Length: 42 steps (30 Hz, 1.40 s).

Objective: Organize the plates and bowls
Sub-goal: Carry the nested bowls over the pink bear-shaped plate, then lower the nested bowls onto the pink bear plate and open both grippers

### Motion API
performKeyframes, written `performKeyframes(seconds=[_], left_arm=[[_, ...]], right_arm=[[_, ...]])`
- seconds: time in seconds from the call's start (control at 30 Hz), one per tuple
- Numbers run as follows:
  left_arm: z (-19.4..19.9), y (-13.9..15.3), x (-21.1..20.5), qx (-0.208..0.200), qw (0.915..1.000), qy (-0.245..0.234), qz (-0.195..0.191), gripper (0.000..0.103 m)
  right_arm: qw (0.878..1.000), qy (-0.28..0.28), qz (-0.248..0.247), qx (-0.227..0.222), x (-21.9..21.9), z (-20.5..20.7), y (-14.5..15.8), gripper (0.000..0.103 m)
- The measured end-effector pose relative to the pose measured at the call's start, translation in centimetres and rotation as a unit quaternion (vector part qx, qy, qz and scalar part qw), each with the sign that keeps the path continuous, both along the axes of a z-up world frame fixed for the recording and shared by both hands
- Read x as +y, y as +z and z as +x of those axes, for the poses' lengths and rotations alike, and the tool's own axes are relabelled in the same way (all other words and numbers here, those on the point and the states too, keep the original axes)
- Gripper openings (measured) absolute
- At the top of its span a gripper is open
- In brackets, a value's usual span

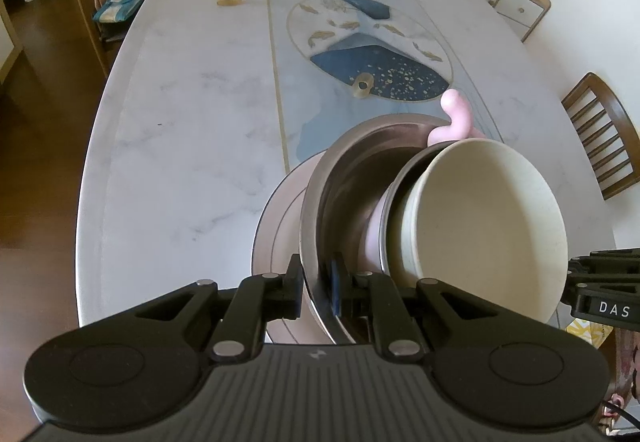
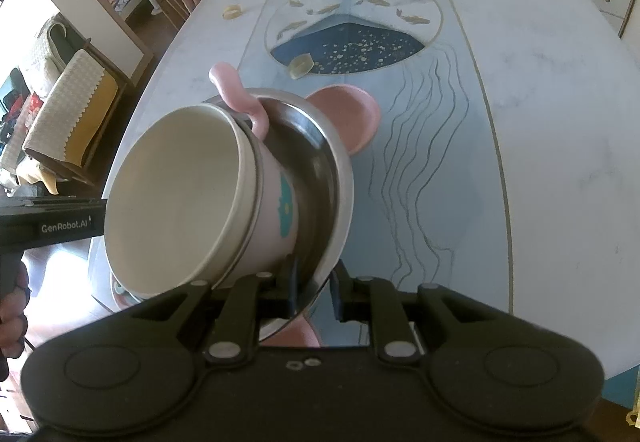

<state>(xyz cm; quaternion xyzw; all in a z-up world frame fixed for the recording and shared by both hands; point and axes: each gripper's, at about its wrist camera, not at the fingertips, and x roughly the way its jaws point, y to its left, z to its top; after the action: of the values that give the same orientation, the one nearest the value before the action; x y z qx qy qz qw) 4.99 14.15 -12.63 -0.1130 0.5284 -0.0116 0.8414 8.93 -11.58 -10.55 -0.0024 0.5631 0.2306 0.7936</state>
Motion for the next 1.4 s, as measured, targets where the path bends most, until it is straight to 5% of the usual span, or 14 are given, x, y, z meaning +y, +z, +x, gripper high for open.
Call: performKeyframes(seconds=[0.43,0.5,0.57,0.73,1.03,1.4], left_arm=[[-0.2,0.9,-0.2,-0.013,0.9998,0.004,0.017,0.013],[-0.3,1.3,-0.1,-0.018,0.9997,0.005,0.018,0.022],[-0.6,1.7,0.2,-0.027,0.9994,0.011,0.017,0.045],[-1.5,2.8,0.4,-0.051,0.9982,0.016,0.028,0.054],[-3.9,5.9,-1.3,-0.096,0.9942,0.022,0.044,0.059],[-7.9,9.8,-6.3,-0.158,0.9850,0.033,0.062,0.070]], right_arm=[[1.000,-0.010,0.002,-0.002,-0.3,-0.3,0.5,0.029],[1.000,-0.012,0.002,-0.007,-0.4,-0.4,0.7,0.032],[1.000,-0.015,0.003,-0.013,-0.5,-0.5,1.0,0.035],[0.999,-0.018,0.004,-0.028,-1.0,-1.0,2.1,0.041],[0.994,0.027,0.020,-0.100,-1.4,-3.3,5.9,0.063],[0.974,0.082,0.066,-0.201,-3.8,-6.6,10.0,0.081]])
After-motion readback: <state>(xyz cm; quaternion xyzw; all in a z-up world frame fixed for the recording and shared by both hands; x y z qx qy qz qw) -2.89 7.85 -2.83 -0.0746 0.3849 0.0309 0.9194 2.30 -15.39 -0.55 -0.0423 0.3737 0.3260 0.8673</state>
